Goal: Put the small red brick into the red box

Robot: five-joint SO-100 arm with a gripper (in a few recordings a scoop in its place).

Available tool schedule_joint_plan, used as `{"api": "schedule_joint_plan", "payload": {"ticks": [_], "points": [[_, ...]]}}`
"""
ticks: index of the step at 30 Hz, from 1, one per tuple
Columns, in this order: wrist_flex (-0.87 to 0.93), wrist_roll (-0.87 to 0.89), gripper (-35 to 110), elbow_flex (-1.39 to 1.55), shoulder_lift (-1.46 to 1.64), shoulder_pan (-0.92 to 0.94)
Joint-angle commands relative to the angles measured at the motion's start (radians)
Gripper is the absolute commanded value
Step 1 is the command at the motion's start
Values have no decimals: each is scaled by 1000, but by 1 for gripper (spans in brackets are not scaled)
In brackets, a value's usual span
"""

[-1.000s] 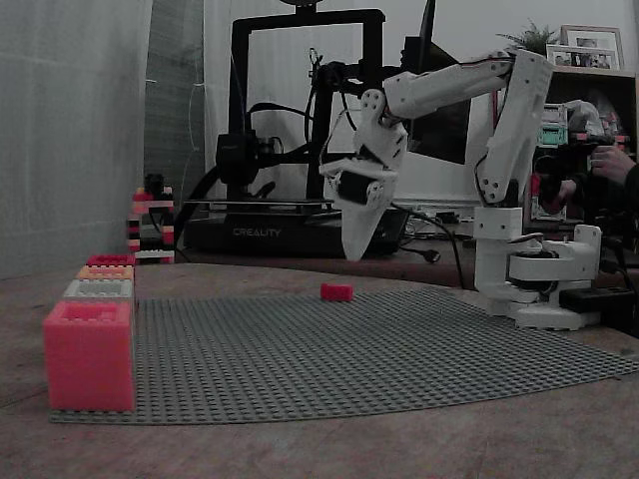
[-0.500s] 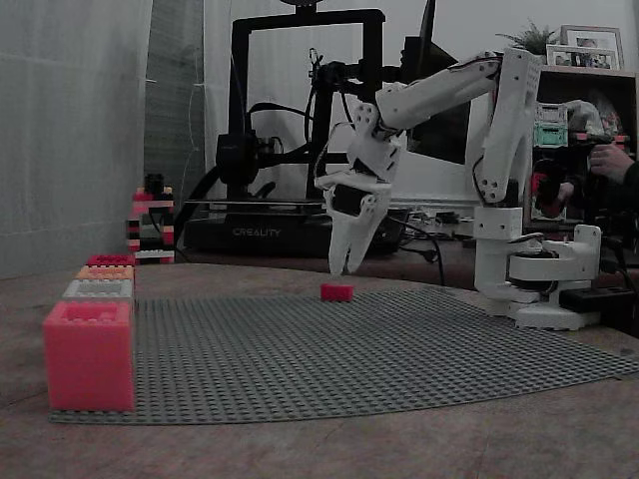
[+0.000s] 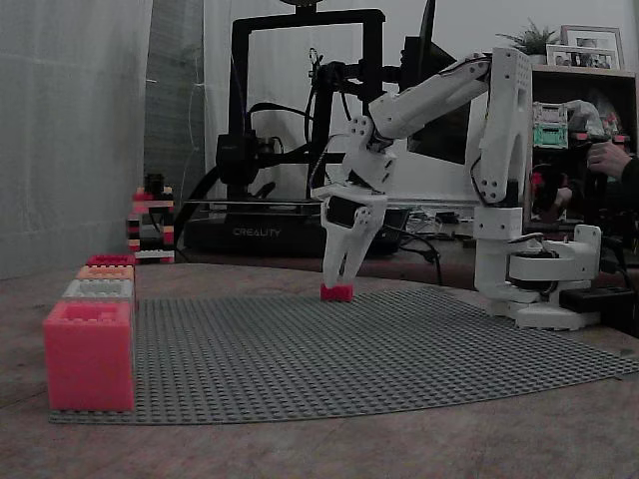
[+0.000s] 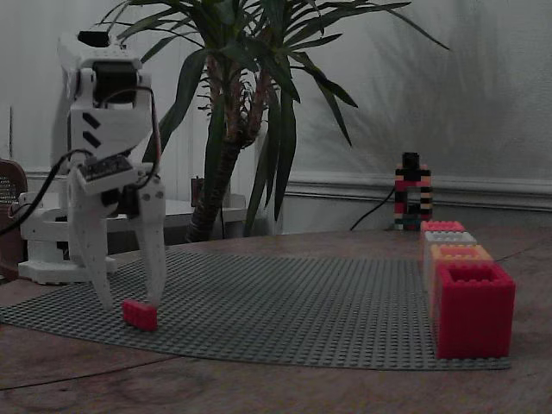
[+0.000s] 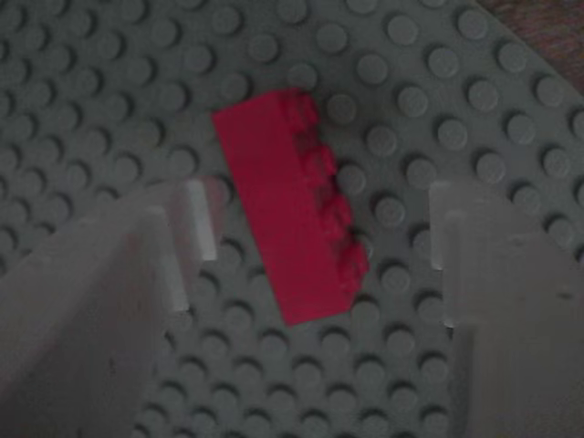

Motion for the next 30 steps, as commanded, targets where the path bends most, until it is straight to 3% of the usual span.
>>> {"api": "schedule_joint_plan", "payload": {"ticks": [1, 7, 12, 18, 25, 30], "points": [[-9, 8, 20, -61, 12, 2], [-11, 28, 17, -54, -8, -11], [-66, 120, 0, -44, -18, -34], [-224, 525, 0, -118, -18, -101], [-252, 1000, 1, -328, -40, -241], [-397, 1094, 2, -367, -107, -333]]}}
